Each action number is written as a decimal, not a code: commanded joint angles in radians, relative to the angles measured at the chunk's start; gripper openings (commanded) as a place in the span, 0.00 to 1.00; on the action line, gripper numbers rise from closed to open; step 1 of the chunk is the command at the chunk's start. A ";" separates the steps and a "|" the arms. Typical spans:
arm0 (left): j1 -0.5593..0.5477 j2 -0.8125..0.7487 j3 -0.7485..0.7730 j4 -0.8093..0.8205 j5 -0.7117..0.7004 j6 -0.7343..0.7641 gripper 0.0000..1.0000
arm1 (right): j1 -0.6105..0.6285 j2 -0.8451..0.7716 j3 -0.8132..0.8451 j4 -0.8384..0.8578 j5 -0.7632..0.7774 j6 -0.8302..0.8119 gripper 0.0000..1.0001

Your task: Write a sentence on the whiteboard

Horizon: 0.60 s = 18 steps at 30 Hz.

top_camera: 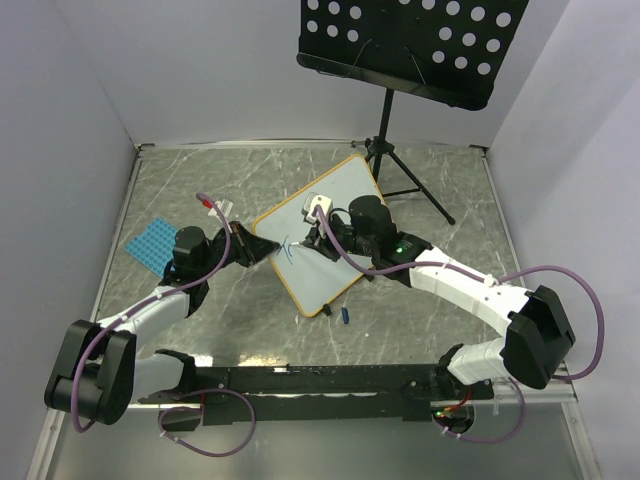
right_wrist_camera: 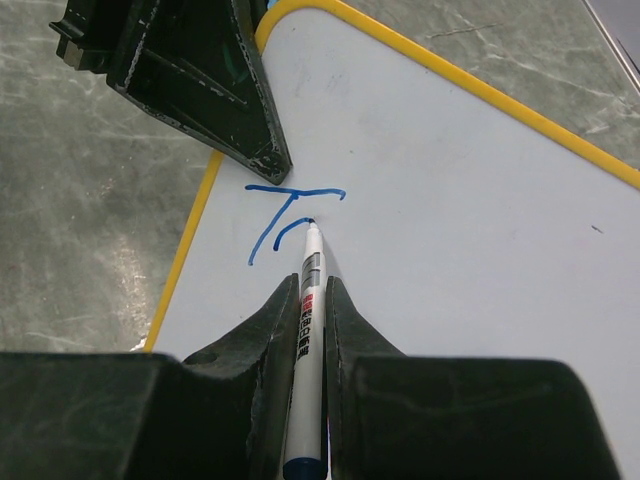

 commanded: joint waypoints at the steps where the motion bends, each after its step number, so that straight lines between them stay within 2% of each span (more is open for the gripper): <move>1: -0.022 -0.004 -0.009 -0.044 0.079 0.072 0.01 | -0.008 -0.002 0.012 -0.024 0.078 -0.033 0.00; 18: -0.022 0.004 -0.002 -0.046 0.079 0.075 0.01 | -0.035 -0.033 -0.006 -0.084 0.036 -0.047 0.00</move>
